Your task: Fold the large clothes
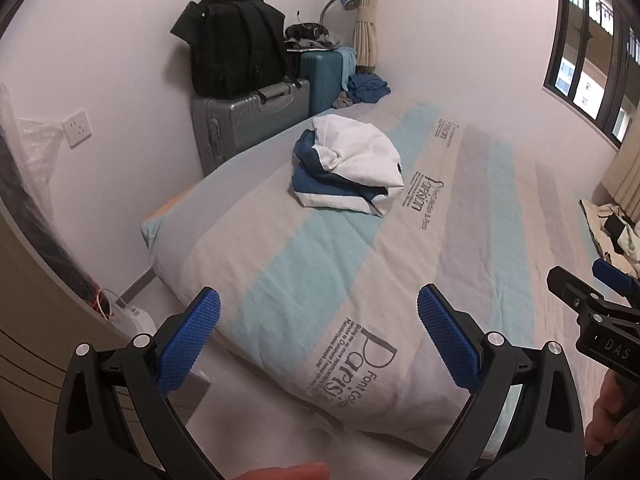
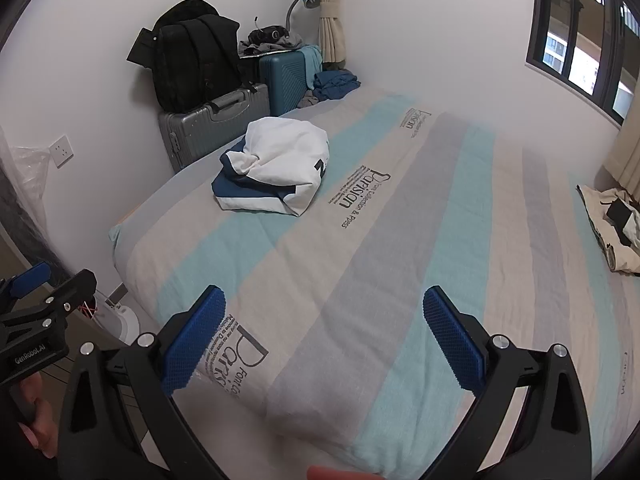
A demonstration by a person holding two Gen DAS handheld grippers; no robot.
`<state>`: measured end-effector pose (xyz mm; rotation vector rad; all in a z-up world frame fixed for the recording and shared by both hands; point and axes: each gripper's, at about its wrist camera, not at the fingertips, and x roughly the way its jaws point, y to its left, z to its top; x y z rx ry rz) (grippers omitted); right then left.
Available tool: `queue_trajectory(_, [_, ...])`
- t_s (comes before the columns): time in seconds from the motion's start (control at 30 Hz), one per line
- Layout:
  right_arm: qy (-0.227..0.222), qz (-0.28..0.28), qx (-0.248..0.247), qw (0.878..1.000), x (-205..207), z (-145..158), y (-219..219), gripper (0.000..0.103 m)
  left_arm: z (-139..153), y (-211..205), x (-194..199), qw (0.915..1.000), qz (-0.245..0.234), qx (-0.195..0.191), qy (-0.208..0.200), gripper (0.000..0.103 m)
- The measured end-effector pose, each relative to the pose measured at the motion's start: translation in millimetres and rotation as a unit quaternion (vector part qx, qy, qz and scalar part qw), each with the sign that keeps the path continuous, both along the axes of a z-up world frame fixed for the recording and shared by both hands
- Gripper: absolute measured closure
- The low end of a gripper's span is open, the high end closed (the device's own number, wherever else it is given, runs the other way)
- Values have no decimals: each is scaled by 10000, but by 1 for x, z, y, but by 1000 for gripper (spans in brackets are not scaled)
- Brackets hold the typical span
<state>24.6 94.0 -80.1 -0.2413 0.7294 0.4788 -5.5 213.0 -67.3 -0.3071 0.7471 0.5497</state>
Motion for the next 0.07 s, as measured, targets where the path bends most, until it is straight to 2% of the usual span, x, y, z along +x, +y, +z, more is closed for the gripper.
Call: queue_trajectory(0.07, [2, -5, 6, 10000, 0, 0, 0, 8, -2, 2, 0, 9999, -19, -141, -17, 6])
